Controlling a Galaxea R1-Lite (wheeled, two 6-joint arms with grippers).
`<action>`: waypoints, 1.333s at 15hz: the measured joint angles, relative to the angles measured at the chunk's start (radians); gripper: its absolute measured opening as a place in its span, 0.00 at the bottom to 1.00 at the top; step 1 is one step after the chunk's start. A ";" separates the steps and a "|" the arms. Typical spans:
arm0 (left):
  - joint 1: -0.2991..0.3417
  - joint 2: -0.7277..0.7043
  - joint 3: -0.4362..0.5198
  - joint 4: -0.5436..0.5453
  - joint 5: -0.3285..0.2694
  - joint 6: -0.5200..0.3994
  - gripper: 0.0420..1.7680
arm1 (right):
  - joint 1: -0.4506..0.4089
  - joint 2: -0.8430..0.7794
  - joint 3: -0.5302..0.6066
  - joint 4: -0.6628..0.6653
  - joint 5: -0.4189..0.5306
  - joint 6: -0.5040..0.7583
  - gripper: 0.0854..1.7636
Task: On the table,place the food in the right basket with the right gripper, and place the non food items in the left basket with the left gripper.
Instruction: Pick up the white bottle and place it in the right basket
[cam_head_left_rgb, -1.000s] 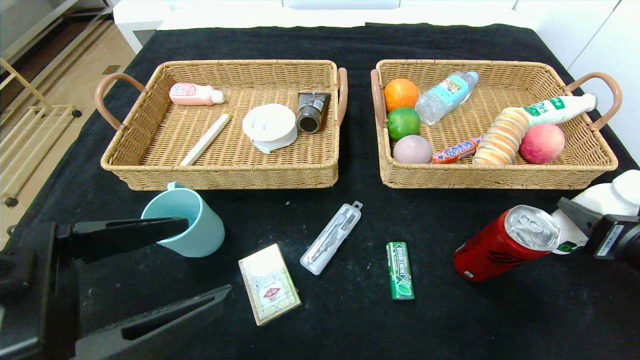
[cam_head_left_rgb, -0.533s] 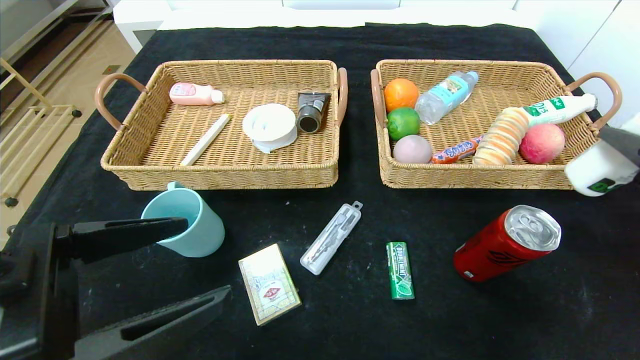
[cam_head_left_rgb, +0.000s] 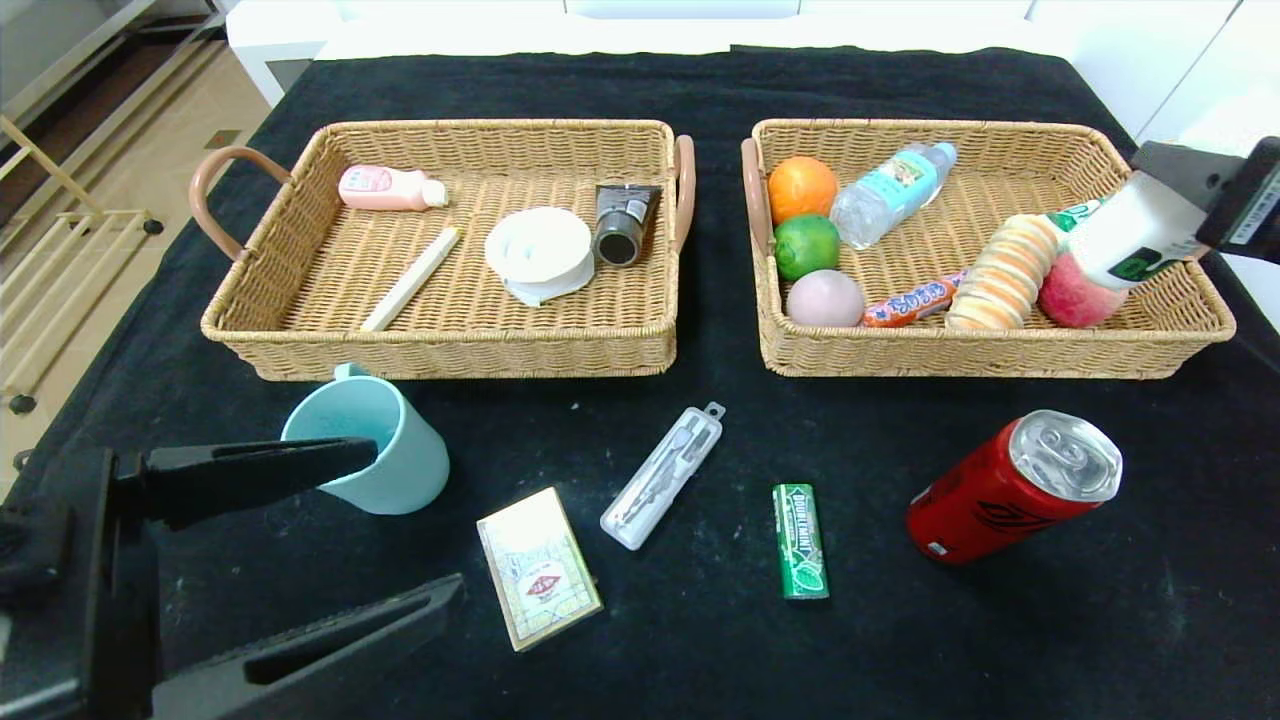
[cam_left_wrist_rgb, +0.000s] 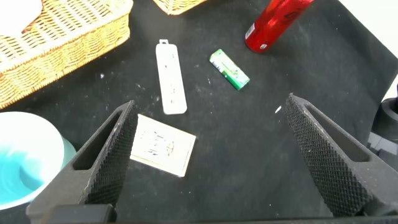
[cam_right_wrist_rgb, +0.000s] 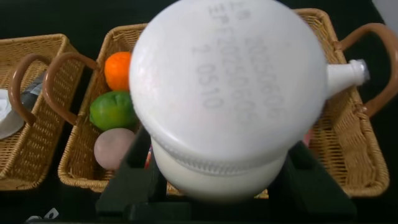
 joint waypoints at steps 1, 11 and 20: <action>0.000 0.001 0.001 0.000 0.000 0.000 0.97 | 0.012 0.024 -0.020 -0.001 0.000 0.000 0.50; 0.000 0.008 0.003 0.003 0.000 0.000 0.97 | 0.114 0.271 -0.246 -0.004 0.001 -0.006 0.50; 0.000 0.011 0.005 0.004 0.000 0.000 0.97 | 0.109 0.371 -0.327 -0.002 0.004 -0.015 0.50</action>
